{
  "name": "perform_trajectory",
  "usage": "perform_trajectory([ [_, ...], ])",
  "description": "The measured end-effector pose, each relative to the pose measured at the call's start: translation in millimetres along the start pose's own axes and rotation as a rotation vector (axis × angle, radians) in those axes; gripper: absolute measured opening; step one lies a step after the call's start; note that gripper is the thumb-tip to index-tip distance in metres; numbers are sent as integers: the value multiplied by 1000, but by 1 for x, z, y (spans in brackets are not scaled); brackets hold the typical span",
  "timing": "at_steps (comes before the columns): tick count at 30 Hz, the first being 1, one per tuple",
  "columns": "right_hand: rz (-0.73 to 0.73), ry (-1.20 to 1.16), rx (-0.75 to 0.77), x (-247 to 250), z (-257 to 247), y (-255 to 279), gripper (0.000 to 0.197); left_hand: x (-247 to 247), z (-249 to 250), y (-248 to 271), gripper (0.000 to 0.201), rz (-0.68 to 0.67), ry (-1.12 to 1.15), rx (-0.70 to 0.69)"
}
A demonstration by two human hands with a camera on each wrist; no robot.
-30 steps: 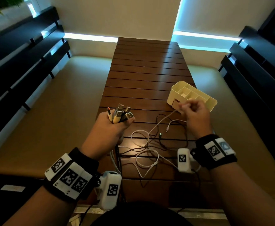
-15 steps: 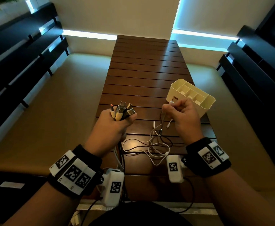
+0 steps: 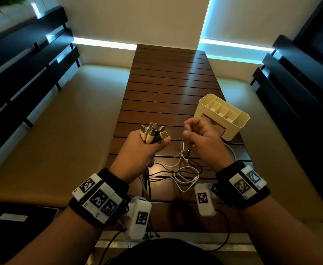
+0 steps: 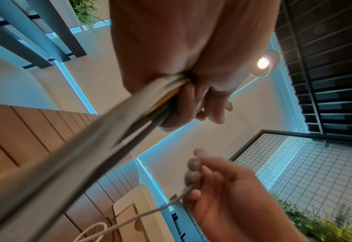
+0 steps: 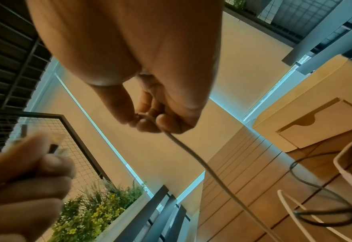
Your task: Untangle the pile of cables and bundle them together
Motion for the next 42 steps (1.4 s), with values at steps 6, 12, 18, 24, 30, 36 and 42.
perform_trajectory([
  [6, -171, -36, 81, -29, -28, 9, 3, -18, 12, 8, 23, -60, -90, -42],
  [12, -199, -20, 83, -33, -32, 16, 13, -19, 15, 15, 23, -84, -78, -44],
  [18, -255, -94, 81, -38, -38, 22, 26, -17, 14, 22, 23, -59, -48, -47],
  [24, -208, -103, 74, -33, -33, 26, 24, -18, 15, 32, 26, -67, -35, -79],
  [30, -149, -580, -61, -21, -25, 27, 26, -15, 4, 31, 32, -33, 106, -28],
  [36, -141, -415, 0, -13, -20, 33, 16, -15, 6, 25, 16, 24, 162, -80],
  [42, -163, -117, 60, -11, -28, 38, 15, -18, 8, 20, 19, 20, 87, -132],
])
Point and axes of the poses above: each hand's wrist, its own y-axis away from the middle knuckle, its own x-axis out of the back of the hand, z = x × y, the point moved 6 cm from there along -y, towards the middle knuckle, and after that the axes turned 14 degrees about -y, right-handed, at the moved point
